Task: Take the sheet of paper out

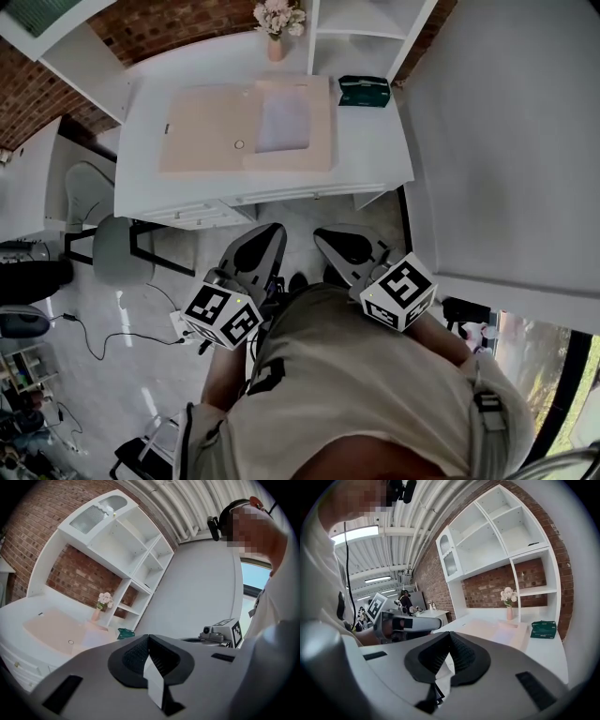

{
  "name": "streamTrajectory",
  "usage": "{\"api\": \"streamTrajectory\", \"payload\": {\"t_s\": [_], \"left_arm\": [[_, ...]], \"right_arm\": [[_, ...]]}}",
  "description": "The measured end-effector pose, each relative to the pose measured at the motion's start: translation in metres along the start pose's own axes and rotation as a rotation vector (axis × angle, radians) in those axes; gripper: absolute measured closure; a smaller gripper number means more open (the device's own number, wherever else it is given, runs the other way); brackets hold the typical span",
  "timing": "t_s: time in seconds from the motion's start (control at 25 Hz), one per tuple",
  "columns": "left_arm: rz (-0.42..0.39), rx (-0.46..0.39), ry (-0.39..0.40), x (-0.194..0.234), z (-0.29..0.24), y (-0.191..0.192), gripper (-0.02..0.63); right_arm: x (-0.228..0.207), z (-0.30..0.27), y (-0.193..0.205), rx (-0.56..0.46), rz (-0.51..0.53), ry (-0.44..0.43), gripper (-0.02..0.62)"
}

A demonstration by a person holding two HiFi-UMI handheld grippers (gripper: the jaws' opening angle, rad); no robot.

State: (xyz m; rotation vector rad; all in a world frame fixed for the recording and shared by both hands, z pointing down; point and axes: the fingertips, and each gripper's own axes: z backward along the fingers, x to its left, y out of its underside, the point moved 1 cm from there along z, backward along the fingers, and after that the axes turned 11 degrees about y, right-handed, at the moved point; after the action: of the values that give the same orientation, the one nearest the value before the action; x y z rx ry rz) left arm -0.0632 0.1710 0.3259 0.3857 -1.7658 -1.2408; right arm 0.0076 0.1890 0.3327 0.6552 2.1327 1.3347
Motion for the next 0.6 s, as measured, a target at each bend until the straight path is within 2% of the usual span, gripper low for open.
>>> {"api": "streamTrajectory", "payload": {"t_s": [0.2, 0.36, 0.6], "left_arm": [[-0.020, 0.026, -0.023, 0.009, -0.036, -0.018, 0.589], [-0.066, 0.054, -0.043, 0.014, -0.066, -0.038, 0.589], [-0.096, 0.086, -0.109, 0.032, -0.093, -0.048, 0.589]], "right_arm": [[-0.041, -0.003, -0.014, -0.026, -0.042, 0.008, 0.577], [-0.080, -0.001, -0.028, -0.056, -0.086, 0.025, 0.577], [-0.120, -0.001, -0.033, -0.057, -0.110, 0.024, 0.577]]}}
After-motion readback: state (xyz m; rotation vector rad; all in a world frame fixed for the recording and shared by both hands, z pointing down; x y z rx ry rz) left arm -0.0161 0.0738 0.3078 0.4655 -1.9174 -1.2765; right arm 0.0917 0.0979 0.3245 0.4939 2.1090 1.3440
